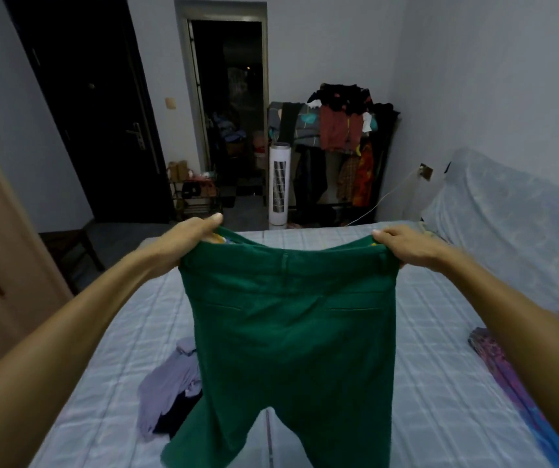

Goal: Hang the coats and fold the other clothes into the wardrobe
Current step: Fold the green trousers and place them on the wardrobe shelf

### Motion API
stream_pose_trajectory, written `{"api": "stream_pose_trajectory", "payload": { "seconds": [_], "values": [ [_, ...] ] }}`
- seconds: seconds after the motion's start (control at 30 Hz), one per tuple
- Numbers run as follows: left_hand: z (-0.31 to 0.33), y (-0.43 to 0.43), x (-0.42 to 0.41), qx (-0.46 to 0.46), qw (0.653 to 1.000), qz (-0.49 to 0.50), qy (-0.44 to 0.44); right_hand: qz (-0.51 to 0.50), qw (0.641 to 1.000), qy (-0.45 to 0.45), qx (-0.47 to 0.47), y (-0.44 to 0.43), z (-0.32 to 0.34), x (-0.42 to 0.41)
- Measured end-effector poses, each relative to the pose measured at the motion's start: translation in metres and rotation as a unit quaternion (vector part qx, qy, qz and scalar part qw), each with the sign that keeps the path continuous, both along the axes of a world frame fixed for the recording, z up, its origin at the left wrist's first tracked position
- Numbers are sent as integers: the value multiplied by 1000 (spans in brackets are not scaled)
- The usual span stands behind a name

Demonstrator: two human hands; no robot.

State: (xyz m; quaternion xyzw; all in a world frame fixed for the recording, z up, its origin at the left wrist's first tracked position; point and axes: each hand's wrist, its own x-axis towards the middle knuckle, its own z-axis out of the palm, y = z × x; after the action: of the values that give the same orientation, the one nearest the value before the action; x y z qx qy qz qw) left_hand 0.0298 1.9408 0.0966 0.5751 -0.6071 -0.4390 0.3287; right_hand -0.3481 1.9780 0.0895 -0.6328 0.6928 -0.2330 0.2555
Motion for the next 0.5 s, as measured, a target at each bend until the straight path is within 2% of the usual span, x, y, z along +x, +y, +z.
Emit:
{"api": "stream_pose_trajectory", "payload": {
  "seconds": [0.1, 0.17, 0.2, 0.3, 0.4, 0.5],
  "values": [
    [-5, -14, 4, -69, 984, -100, -129, -54, 990, 51, -116, -27, -9, -8],
    [-12, -31, 4, -74, 975, -150, -148, -89, 983, 60, -152, -46, -13, -10],
    [-14, -42, 2, -96, 972, -145, -161, -104, 978, 63, -169, -55, -13, -9],
    [-11, -78, -8, -231, 954, -13, -190, -160, 960, 41, -225, -80, -7, -8],
    [5, -100, -27, -285, 948, 77, -120, -206, 932, 15, -297, -91, 7, -7],
    [20, -98, -34, -341, 931, 106, -77, -251, 893, -14, -373, -77, 26, -9]
  ]
}}
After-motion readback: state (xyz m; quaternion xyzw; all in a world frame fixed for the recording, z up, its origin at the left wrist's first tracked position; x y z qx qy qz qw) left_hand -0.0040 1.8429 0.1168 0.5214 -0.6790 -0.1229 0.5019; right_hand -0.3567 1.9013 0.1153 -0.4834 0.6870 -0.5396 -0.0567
